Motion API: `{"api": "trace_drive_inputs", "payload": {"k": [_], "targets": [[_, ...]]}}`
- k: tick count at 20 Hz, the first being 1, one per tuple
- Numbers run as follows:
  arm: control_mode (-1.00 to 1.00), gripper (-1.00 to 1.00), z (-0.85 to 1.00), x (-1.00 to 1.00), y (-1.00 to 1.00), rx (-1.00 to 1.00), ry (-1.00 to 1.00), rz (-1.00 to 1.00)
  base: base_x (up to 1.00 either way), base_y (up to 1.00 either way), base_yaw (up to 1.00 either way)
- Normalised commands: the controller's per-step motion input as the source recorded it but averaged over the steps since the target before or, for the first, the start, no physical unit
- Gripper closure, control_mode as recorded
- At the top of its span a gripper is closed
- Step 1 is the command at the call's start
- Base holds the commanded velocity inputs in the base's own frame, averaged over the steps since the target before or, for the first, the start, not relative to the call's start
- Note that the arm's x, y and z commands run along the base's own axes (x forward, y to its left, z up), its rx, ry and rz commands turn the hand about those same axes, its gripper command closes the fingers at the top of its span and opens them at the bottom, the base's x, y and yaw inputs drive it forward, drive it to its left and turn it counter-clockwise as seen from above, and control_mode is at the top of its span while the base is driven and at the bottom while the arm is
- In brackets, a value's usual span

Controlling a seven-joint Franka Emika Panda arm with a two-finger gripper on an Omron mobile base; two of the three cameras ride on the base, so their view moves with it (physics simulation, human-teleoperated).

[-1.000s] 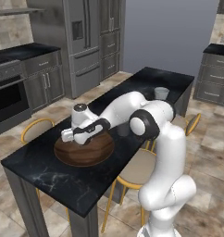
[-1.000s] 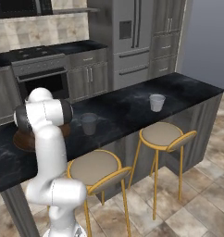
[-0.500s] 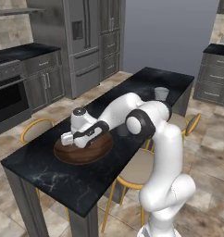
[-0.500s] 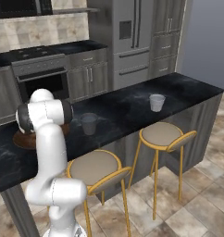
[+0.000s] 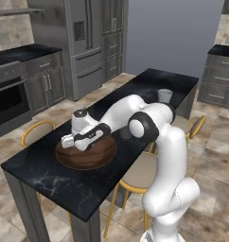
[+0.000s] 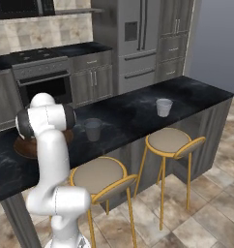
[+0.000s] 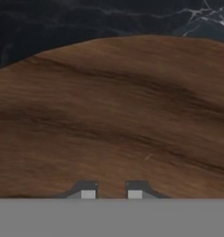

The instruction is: There are four ice cubes in the ice bowl. Place two ice cubes in each glass of water.

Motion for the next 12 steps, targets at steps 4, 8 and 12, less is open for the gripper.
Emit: {"api": "trace_drive_inputs", "payload": {"k": [4, 8, 12], "targets": [[-1.0, 1.0, 0.18, -0.14, -0.01, 0.0, -0.04, 0.0, 0.0, 0.0, 0.0], [-1.0, 1.0, 0.96, -0.56, -0.28, 0.0, -0.05, -0.04, 0.0, 0.0, 0.0], [-1.0, 1.0, 1.0, -0.82, -0.58, 0.02, -0.06, -0.05, 0.0, 0.0, 0.0]]}}
